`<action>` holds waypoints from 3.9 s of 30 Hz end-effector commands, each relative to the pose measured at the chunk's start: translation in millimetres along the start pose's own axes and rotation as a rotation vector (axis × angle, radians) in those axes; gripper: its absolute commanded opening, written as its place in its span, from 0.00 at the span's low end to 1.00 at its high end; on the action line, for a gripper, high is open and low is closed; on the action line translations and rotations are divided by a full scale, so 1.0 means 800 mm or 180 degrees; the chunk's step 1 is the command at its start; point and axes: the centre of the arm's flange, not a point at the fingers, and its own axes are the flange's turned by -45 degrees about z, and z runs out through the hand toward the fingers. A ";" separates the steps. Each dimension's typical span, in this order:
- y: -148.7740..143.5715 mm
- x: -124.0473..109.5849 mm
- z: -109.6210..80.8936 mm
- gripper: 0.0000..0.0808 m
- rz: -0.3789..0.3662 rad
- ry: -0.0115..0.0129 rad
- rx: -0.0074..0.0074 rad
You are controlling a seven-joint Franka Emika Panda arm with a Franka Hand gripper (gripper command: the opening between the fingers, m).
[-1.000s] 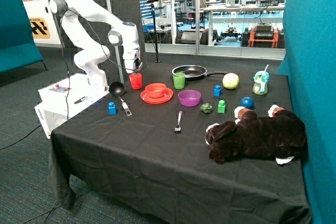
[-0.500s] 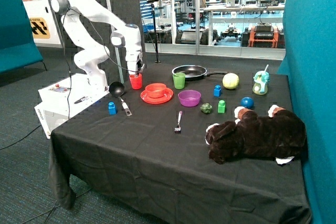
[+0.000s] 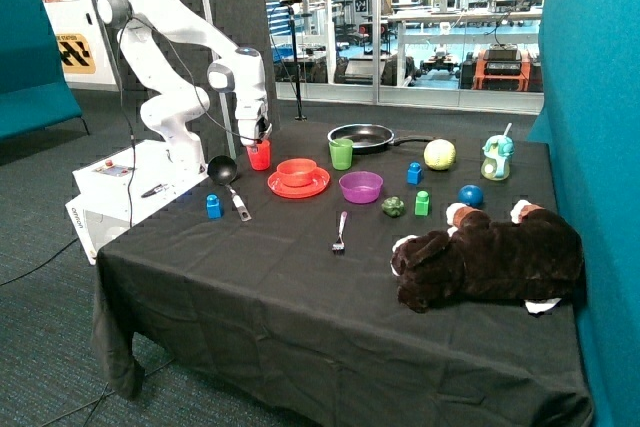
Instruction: Place the bowl on the plate and the cup in the bowl matching the color
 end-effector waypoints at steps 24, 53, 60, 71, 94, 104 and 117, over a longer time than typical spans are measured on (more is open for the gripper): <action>-0.001 -0.010 0.020 0.57 -0.0054 0.00224 -0.00113; -0.013 -0.002 0.023 0.00 0.0014 0.00225 -0.00110; -0.013 -0.002 0.023 0.00 0.0006 0.00225 -0.00111; -0.008 -0.005 0.023 0.00 0.0027 0.00225 -0.00110; -0.004 0.028 -0.016 0.00 -0.0057 0.00223 -0.00113; 0.004 0.075 -0.050 0.00 -0.0102 0.00223 -0.00115; 0.058 0.161 -0.101 0.00 0.0483 0.00232 -0.00094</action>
